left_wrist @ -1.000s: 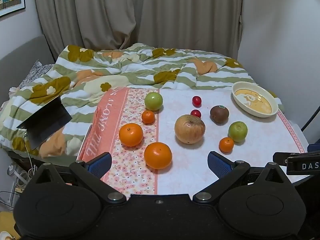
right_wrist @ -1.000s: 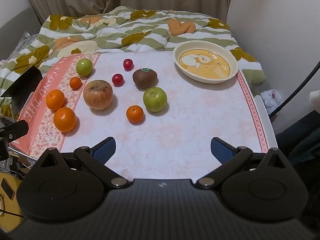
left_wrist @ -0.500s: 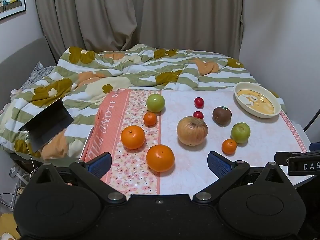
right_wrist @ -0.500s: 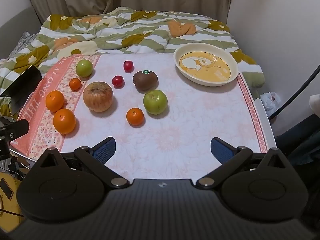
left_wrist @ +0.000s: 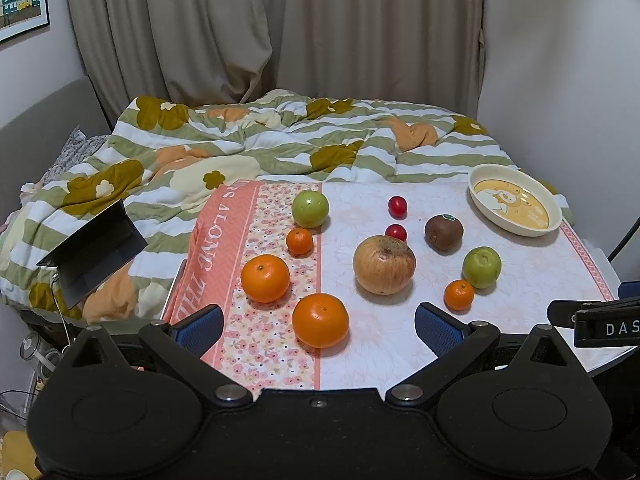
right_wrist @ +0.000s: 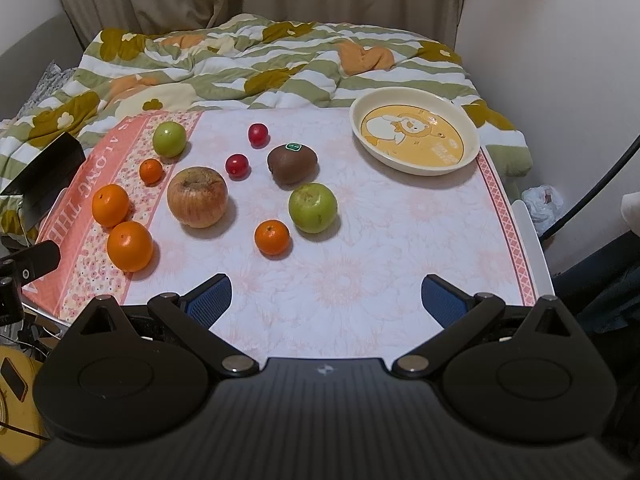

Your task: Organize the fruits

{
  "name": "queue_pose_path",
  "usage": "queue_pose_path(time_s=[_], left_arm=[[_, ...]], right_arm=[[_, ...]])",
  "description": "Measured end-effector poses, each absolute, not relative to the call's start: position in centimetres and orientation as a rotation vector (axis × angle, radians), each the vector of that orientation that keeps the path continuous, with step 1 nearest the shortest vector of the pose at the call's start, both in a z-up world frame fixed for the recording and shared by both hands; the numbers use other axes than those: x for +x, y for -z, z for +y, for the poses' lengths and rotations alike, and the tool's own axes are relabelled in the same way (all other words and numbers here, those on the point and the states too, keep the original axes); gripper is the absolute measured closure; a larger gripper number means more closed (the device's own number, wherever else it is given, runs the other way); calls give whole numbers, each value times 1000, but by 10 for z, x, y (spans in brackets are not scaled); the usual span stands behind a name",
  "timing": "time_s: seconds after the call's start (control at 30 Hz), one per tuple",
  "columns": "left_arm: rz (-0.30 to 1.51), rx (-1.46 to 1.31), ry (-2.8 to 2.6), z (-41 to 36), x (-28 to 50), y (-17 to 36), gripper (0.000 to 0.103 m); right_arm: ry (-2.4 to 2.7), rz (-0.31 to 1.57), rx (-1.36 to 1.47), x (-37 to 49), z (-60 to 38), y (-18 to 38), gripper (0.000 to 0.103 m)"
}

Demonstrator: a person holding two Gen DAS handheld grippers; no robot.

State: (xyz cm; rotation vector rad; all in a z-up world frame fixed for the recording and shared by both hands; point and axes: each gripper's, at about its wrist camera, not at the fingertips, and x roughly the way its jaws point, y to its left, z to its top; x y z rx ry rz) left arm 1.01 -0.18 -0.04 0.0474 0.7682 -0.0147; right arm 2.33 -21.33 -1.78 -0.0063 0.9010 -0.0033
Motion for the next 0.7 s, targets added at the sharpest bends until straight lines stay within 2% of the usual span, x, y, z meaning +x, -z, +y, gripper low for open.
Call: queue_pose_path(time_s=[0.7], left_arm=[[765, 55, 21, -4, 15, -2, 0]], right_arm=[[5, 898, 4, 27, -214, 15, 0]])
